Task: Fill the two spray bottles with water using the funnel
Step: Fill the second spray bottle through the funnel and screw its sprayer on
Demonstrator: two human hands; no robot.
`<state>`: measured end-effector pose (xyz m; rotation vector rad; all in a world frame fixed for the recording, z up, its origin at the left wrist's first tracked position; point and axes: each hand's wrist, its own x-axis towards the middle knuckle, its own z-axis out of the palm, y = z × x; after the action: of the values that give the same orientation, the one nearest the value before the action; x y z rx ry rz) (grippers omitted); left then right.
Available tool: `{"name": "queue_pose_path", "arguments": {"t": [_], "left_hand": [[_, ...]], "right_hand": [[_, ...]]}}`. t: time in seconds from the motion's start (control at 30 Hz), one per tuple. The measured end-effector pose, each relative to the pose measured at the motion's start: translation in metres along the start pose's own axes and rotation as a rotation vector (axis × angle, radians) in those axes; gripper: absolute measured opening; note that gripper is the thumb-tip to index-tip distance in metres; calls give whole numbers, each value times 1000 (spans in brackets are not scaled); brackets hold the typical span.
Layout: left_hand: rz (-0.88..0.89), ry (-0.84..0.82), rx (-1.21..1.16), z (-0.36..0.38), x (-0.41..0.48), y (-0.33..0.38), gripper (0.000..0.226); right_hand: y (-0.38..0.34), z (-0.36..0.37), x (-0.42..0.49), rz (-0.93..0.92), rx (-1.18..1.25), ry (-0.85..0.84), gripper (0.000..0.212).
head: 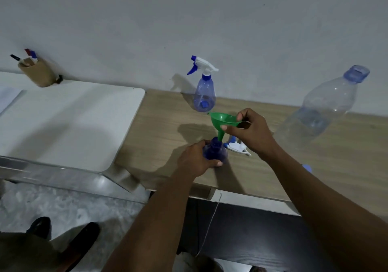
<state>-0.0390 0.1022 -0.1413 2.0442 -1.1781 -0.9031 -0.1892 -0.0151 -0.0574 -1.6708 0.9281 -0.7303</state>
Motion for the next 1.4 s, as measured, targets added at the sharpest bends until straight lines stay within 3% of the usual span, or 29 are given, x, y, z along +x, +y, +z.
{"name": "queue_pose_path", "arguments": {"t": [0.37, 0.5, 0.7, 0.83, 1.4], "left_hand": [[-80, 11, 3, 1, 1, 0, 74], [-91, -6, -33, 2, 1, -1, 76], [-60, -6, -64, 3, 1, -4, 74], [-59, 1, -4, 0, 0, -1, 68], [-66, -14, 42, 6, 1, 6, 65]], "right_hand": [[14, 9, -20, -389, -419, -129, 48], [18, 6, -25, -344, -427, -141, 54], [8, 2, -33, -186, -293, -174, 82], [4, 10, -32, -143, -247, -98, 79], [10, 6, -36, -45, -209, -49, 79]]}}
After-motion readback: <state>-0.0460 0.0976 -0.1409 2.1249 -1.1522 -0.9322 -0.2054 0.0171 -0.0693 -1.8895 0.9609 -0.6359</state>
